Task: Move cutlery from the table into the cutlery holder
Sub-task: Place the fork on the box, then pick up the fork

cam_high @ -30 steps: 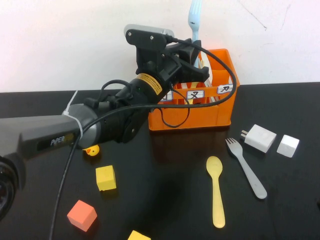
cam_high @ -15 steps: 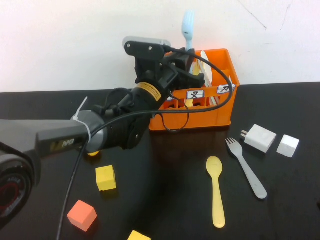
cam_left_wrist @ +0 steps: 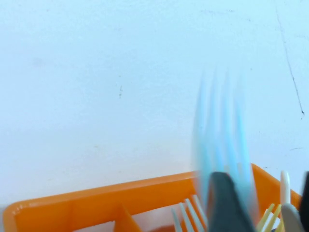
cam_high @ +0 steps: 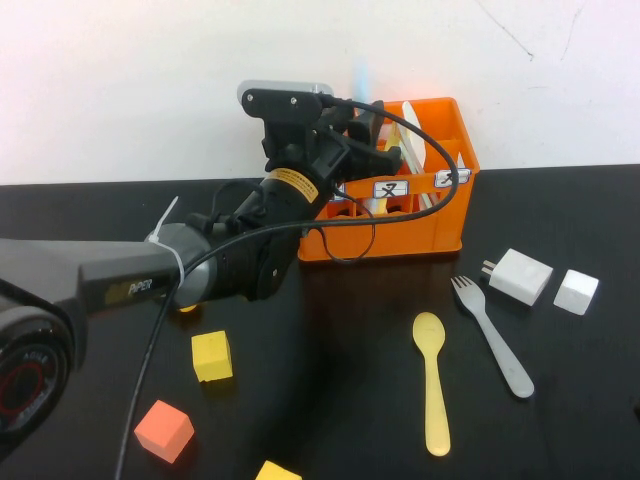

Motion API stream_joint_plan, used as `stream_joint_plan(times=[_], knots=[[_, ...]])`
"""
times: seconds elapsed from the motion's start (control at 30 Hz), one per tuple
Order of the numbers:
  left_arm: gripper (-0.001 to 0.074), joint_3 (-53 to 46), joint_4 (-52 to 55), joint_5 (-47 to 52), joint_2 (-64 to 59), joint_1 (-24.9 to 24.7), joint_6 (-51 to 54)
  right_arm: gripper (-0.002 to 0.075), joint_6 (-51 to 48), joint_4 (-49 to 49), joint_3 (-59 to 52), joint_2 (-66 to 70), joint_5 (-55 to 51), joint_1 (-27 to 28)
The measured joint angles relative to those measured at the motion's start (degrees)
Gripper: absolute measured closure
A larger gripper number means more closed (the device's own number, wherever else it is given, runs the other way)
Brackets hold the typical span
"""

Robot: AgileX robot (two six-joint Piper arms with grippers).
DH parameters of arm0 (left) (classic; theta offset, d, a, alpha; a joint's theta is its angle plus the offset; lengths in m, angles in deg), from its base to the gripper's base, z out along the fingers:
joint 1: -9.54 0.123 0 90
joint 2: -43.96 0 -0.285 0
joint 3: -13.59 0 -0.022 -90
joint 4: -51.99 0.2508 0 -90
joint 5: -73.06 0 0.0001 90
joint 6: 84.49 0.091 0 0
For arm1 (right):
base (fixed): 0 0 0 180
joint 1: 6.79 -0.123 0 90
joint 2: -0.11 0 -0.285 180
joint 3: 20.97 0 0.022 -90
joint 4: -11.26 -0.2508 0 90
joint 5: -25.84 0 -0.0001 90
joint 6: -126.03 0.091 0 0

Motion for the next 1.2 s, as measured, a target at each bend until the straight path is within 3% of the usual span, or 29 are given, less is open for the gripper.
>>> stream_joint_plan(times=[0.13,0.23,0.33,0.5,0.57,0.8,1.0,1.1,1.2], knots=[[0.0321,0.00,0.00,0.14,0.14,0.00,0.00,0.0728,0.00,0.00,0.00,0.00,0.00,0.00],[0.0314,0.00,0.00,1.66,1.51,0.00,0.00,0.0728,0.00,0.00,0.00,0.00,0.00,0.00],[0.0397,0.00,0.00,4.97,4.73,0.00,0.30,0.0728,0.00,0.00,0.00,0.00,0.00,0.00],[0.0659,0.00,0.00,15.79,14.93,0.00,5.78,0.0728,0.48,0.00,0.00,0.00,0.00,0.00],[0.0703,0.00,0.00,21.38,19.56,0.00,7.50,0.0728,1.56,-0.10,0.00,0.00,0.00,0.00],[0.0734,0.00,-4.06,55.83,35.54,0.00,6.01,0.0728,4.57,-0.10,0.75,0.00,0.35,0.00],[0.0735,0.00,-7.58,85.37,38.76,0.00,4.78,0.0728,6.68,-0.10,3.05,0.28,0.24,0.00],[0.0735,-0.60,-8.58,93.67,39.14,0.00,4.78,0.0728,11.38,2.51,4.91,2.48,-2.35,0.00],[0.0735,-3.73,-10.21,95.48,41.85,0.00,5.18,0.0728,16.62,6.74,8.73,7.72,-6.23,0.00]])
